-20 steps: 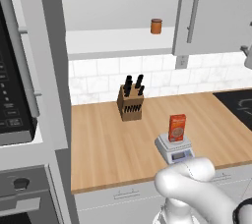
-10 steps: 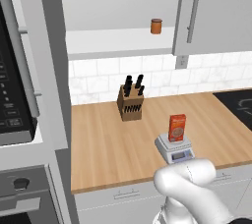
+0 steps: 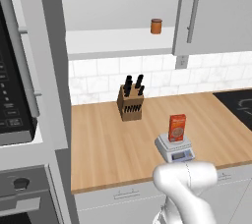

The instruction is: Pick the boxed food and place it on the digital scale for weighing, and close the cabinet.

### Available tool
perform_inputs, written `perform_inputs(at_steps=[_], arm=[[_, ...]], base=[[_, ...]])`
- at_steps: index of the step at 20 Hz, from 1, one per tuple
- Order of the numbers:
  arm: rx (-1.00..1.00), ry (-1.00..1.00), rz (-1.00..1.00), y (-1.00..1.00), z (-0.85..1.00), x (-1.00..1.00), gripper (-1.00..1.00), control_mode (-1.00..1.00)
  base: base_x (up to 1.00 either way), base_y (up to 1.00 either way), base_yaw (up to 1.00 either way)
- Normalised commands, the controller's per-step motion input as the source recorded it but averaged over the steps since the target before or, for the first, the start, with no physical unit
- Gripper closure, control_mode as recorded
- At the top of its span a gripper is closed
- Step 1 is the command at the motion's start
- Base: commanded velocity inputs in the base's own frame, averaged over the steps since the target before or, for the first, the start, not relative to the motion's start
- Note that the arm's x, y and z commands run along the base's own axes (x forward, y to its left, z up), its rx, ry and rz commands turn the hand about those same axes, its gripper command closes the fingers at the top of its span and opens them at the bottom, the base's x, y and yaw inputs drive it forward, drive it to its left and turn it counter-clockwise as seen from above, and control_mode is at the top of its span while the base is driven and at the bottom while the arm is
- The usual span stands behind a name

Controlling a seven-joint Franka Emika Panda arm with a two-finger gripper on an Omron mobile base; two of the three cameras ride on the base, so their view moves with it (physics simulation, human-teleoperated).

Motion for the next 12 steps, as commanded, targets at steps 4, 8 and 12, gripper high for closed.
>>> perform_inputs(at_steps=[4,8,12], arm=[[0.0,-0.45,-0.13,1.0,-0.38,-0.26,-1.0,-1.0],[-0.01,-0.42,-0.12,1.0,-0.29,0.0,-1.0,-1.0],[0.0,-0.38,-0.05,1.0,-0.37,0.13,-1.0,-1.0]], base=[[0.0,0.0,0.0],[0.0,0.0,0.0],[0.0,0.0,0.0]])
